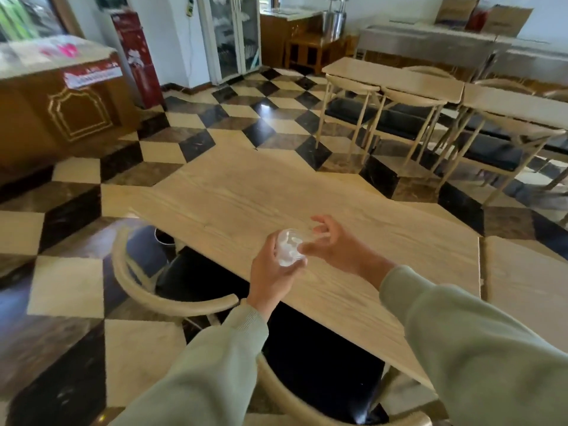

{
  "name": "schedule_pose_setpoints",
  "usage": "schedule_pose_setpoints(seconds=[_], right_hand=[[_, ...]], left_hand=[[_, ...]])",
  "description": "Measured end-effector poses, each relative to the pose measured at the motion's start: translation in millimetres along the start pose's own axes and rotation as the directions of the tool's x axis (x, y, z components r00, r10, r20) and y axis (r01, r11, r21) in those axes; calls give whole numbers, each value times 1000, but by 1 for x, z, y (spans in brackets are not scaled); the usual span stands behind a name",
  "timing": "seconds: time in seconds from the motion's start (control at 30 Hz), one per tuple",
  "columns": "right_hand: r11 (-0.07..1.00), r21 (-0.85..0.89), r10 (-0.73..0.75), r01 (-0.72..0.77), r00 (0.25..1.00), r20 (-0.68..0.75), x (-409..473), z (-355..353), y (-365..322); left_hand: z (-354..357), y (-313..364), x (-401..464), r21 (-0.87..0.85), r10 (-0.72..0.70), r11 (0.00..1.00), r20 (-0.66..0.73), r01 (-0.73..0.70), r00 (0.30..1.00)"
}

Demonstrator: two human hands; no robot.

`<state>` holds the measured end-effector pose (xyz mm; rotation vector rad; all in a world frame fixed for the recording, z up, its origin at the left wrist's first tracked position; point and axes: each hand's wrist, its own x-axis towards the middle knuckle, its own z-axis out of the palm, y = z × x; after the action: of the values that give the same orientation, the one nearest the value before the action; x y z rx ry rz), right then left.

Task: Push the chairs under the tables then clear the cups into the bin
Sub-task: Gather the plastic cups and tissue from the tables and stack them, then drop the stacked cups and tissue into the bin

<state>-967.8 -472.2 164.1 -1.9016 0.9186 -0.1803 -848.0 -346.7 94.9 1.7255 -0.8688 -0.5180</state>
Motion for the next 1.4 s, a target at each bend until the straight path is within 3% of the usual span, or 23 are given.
schedule_pose_setpoints(seconds=[0.17,0.53,0.8,1.0,1.17,1.4], right_hand=[[992,-62,-100,110,984,148,21,55,-20],[951,-25,-295,309,925,238,69,143,-60],[914,-52,-372,403,881,292,114,257,-140],[851,-85,-462,518,815,350,149,386,-245],[820,-64,-503,568,770,392,179,478,-323],[853,-56,-464,519,803,374,271,544,-377]], left_hand=[[-46,-7,-3,63,-40,997,-118,47,992],[-130,-49,-33,118,-216,956,-326,267,920],[-295,-104,-52,112,-323,902,-466,418,824],[-457,-142,-33,247,-242,868,-545,430,803],[-576,-156,-16,232,-263,854,-581,466,770],[-680,-182,37,194,-302,852,-577,486,759]])
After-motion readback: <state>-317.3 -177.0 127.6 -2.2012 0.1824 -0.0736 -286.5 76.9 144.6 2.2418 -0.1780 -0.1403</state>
